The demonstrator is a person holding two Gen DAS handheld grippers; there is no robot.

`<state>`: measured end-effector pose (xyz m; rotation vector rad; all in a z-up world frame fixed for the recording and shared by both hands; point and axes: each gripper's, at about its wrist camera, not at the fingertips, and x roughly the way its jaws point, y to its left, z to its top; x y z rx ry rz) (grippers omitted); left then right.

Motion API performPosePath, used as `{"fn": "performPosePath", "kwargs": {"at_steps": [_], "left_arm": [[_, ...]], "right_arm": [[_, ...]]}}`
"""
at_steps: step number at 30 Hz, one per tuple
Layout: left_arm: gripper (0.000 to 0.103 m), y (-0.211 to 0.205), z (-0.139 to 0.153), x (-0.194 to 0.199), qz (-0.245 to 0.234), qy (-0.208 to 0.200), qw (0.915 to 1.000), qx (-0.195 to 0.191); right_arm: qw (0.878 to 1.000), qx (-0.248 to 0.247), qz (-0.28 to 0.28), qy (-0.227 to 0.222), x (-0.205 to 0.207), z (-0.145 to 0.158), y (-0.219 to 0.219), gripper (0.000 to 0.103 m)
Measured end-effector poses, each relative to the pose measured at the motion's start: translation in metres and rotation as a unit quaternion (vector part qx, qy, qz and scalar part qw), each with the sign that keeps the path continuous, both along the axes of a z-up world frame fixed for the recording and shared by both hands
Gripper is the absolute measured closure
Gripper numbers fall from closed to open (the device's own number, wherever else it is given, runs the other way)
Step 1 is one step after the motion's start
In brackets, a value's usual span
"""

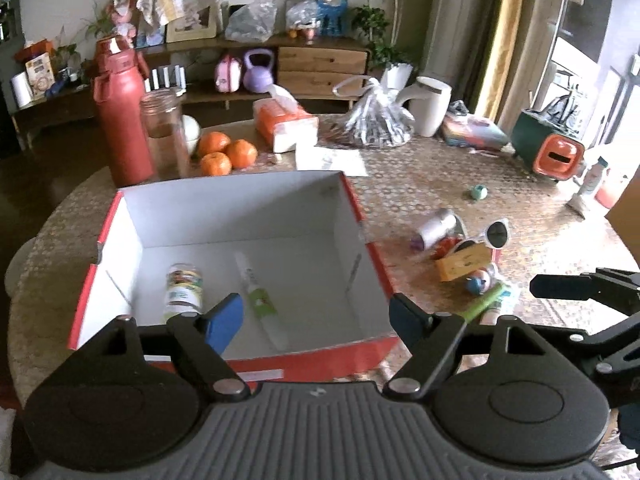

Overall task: Organize rigid objects
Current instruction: 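Withdraw both tools from the box back toward the item cluster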

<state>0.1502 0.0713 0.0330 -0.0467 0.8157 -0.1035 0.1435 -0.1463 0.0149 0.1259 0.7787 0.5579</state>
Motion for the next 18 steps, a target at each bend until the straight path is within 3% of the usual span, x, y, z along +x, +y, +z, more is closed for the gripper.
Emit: {"fn": "performPosePath", "kwargs": {"at_steps": [8,11,18], "left_arm": [[0.013,-0.028,-0.006,-0.005,-0.015,-0.007,0.9998,-0.005],[0.000,-0.038,-0.010,-0.005,-0.020,-0.011,0.9997,-0.009],[0.000,-0.062,-0.021,0.005,-0.032,-0.009,0.9993,-0.016]], "right_arm": [[0.999,-0.002,-0.048,0.000,-0.016,-0.011,-0.044,0.004],[0.998,-0.007,-0.067,0.000,-0.021,-0.016,-0.061,0.004],[0.994,-0.026,-0.103,0.003,-0.029,-0.036,-0.091,0.004]]}}
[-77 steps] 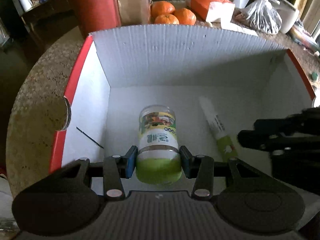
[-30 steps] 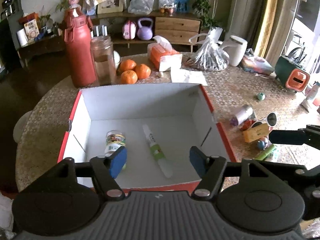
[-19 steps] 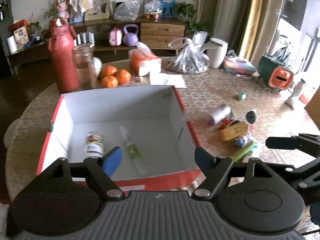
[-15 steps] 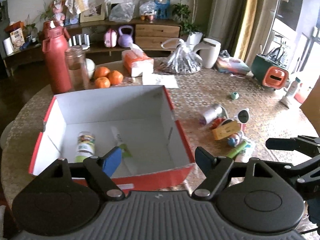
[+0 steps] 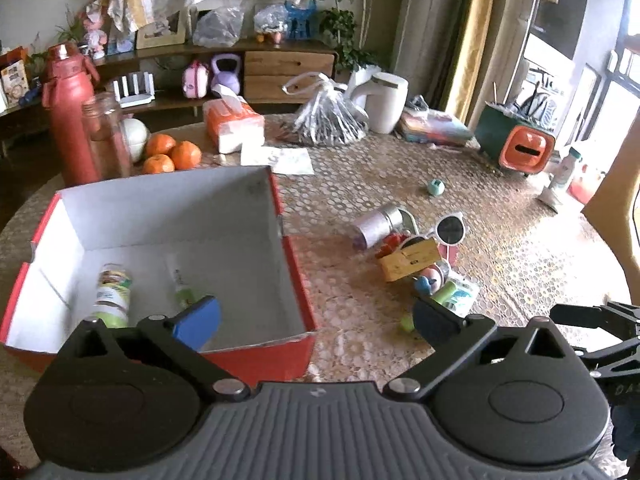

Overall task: Organize rigid objects
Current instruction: 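Withdraw both tools from the box back toward the item cluster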

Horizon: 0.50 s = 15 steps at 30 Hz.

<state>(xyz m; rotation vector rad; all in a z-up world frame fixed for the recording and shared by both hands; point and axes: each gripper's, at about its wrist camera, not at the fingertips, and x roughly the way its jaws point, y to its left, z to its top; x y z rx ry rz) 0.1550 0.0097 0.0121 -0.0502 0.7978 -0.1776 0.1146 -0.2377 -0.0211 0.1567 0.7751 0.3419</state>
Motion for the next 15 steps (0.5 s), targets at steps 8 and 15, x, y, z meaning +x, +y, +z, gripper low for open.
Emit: {"fn": "performPosePath", "kwargs": {"at_steps": [8,15], "left_arm": [[0.000,-0.031,-0.015,0.020,-0.018,0.021,0.9995,-0.017],[0.000,-0.071,-0.035,0.030,-0.052,0.031,0.9981,0.012]], "right_arm": [[0.999,-0.029,-0.028,0.015,0.004,-0.023,-0.027,0.005],[0.998,-0.054,-0.031,0.019,0.017,-0.034,-0.045,0.005]]}}
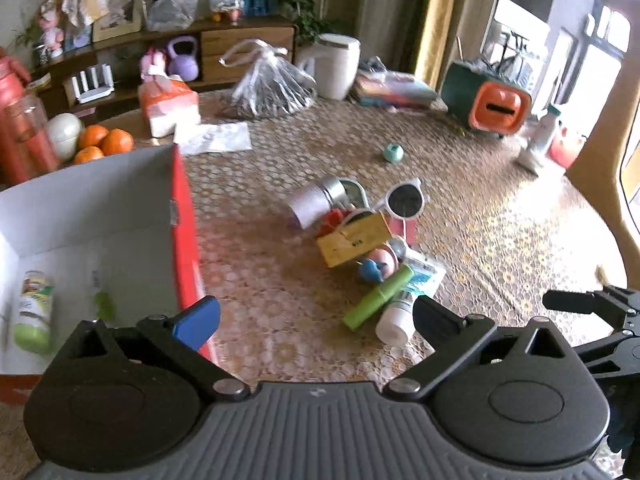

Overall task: Organize rigid objects
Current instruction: 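Withdraw both tools from the box back toward the item cluster, then grasp the green highlighter with the left tool while the right tool grasps the toothpaste tube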

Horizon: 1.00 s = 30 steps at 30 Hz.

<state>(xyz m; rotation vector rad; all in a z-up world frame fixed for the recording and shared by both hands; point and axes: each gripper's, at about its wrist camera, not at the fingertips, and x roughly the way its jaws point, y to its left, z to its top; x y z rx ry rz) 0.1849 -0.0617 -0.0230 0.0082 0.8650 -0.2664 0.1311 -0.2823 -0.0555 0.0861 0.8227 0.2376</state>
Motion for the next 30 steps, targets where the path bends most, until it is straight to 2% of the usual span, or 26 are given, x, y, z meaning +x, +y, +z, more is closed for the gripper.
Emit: {"fn": "performPosePath", "kwargs": {"at_steps": [9,14,30], "left_arm": [[0.000,-0.026,-0.026,0.020,-0.009,0.035,0.9993,0.006],[0.000,-0.036,-0.037,0.030,-0.008,0.039,0.9990,0.022],[0.000,-0.040,-0.060,0.053,-0.003,0.070,0.9970,0.032]], "right_arm": [[0.999,-0.017,0.031,0.004,0.012,-0.025,0.020,0.006],[0.999,-0.027,0.029,-0.004,0.026,-0.042,0.035,0.006],[0.999,-0.043,0.023,-0.018,0.055,-0.070,0.058,0.007]]}}
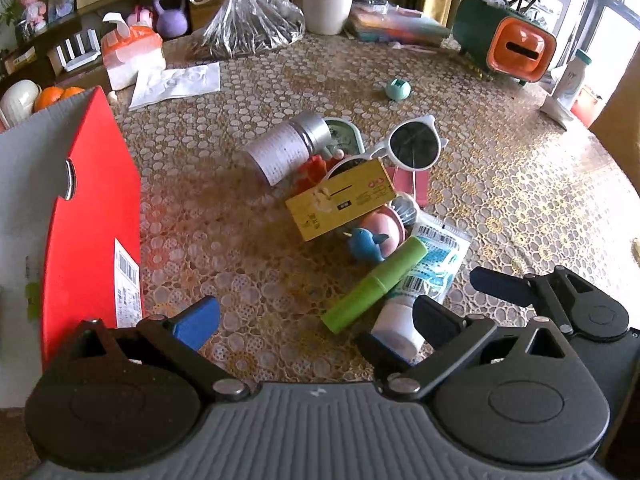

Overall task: Organize rigid objects
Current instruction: 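Grasp the green highlighter with the left tool while the right tool grasps the toothpaste tube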

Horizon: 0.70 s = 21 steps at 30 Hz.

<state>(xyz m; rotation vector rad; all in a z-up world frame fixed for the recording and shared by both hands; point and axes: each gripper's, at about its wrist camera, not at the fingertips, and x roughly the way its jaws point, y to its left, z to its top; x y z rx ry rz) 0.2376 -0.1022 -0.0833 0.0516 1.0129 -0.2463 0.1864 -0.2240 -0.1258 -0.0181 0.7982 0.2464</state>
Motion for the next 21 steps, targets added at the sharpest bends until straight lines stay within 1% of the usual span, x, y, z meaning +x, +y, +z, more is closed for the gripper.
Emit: {"fn": "performPosePath", "kwargs": {"at_steps": [4,9,13,16,18,19,21], "left_arm": [[0.000,0.002,-0.006,0.004,0.001,0.006,1.0000,-0.005],[0.000,0.001,-0.015,0.006,-0.003,0.011,0.9999,-0.008],[0.000,-0.002,-0.022,0.005,-0.016,0.010,0.9997,-0.013],[0.001,-0.005,-0.027,0.004,-0.028,0.012,0.9994,-0.013],[0.001,-0.005,-0.028,0.003,-0.029,0.010,0.9992,-0.025],[0.001,-0.005,-0.028,0.004,-0.028,0.010,0.9991,-0.029],[0.001,-0.005,-0.027,0.004,-0.029,0.004,0.9991,-0.029]], "right_arm": [[1.000,0.004,0.002,0.003,0.000,-0.002,-0.009,0.009],[1.000,-0.013,0.017,-0.007,-0.009,0.000,-0.026,0.008],[1.000,-0.021,0.008,-0.010,-0.010,0.002,-0.046,0.008],[1.000,-0.022,-0.010,-0.002,-0.005,0.002,-0.059,0.009],[1.000,-0.028,-0.010,-0.001,-0.003,0.003,-0.063,0.009],[1.000,-0.026,-0.009,0.000,-0.002,0.003,-0.064,0.010],[1.000,-0.020,0.004,0.005,-0.001,0.005,-0.064,0.019]]}}
